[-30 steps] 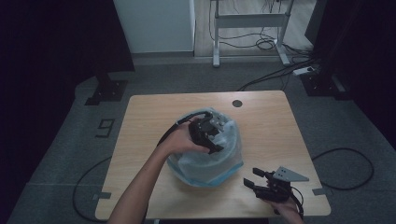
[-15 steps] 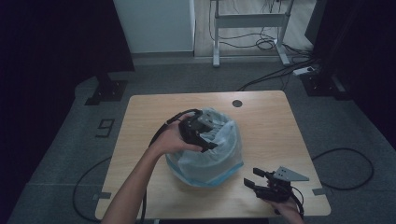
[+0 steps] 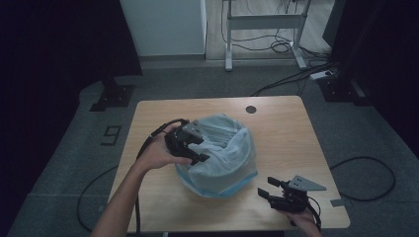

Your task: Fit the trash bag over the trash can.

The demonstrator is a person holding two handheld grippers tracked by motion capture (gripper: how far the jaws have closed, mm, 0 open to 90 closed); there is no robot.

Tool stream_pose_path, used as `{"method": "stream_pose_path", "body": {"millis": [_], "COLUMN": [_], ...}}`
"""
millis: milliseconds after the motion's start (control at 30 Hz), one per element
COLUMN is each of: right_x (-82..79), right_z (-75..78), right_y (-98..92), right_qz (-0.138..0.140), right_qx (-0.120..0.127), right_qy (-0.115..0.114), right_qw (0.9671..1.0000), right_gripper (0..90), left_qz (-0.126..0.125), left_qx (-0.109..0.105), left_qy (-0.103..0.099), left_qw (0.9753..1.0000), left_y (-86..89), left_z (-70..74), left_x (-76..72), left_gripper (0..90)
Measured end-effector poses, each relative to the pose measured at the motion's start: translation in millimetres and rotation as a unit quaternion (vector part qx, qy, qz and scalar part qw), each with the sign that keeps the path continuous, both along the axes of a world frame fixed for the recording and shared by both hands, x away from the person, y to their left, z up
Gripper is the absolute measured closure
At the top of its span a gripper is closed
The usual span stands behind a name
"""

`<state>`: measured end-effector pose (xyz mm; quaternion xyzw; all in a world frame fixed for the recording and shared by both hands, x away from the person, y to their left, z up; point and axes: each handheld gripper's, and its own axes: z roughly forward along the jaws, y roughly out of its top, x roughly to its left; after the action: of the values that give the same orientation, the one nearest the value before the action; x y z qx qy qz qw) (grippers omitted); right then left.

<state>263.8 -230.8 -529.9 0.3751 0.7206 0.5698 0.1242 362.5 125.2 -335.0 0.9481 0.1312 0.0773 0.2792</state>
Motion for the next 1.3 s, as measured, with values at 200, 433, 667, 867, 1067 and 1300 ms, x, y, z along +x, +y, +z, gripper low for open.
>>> {"method": "stream_pose_path", "body": {"millis": [200,433,667,867,1067,1300], "right_x": [0.0,0.0,0.3,0.2,0.3,-0.1], "right_z": [-0.3,-0.2,-0.4,0.3,0.3,0.5], "right_y": [-0.9,-1.9,-4.4,-6.1,-6.8,-9.1], "right_qz": [-0.002,-0.004,-0.006,-0.009,-0.011,-0.014], "right_qx": [0.001,0.002,0.002,0.004,0.003,0.003], "right_qy": [-0.001,0.0,0.0,0.0,-0.001,0.0], "right_qw": [1.0,1.0,1.0,1.0,0.9999,0.9999], "right_gripper": [32.8,32.8,32.7,32.7,32.7,32.7], "left_qz": [-0.008,-0.016,-0.012,0.002,0.021,0.045], "left_qx": [0.026,0.054,0.048,0.006,-0.03,-0.063], "left_qy": [0.032,0.054,0.051,0.034,0.009,-0.01], "left_qw": [0.9991,0.997,0.9974,0.9994,0.9993,0.997], "left_y": [0.9,-6.4,-7.0,4.0,19.7,37.6], "left_z": [-11.5,-22.0,-23.3,-12.6,-1.5,-3.7], "left_x": [-1.3,1.3,2.8,0.8,-5.2,-13.4], "left_gripper": [37.9,37.5,36.7,35.5,34.6,34.2]}}
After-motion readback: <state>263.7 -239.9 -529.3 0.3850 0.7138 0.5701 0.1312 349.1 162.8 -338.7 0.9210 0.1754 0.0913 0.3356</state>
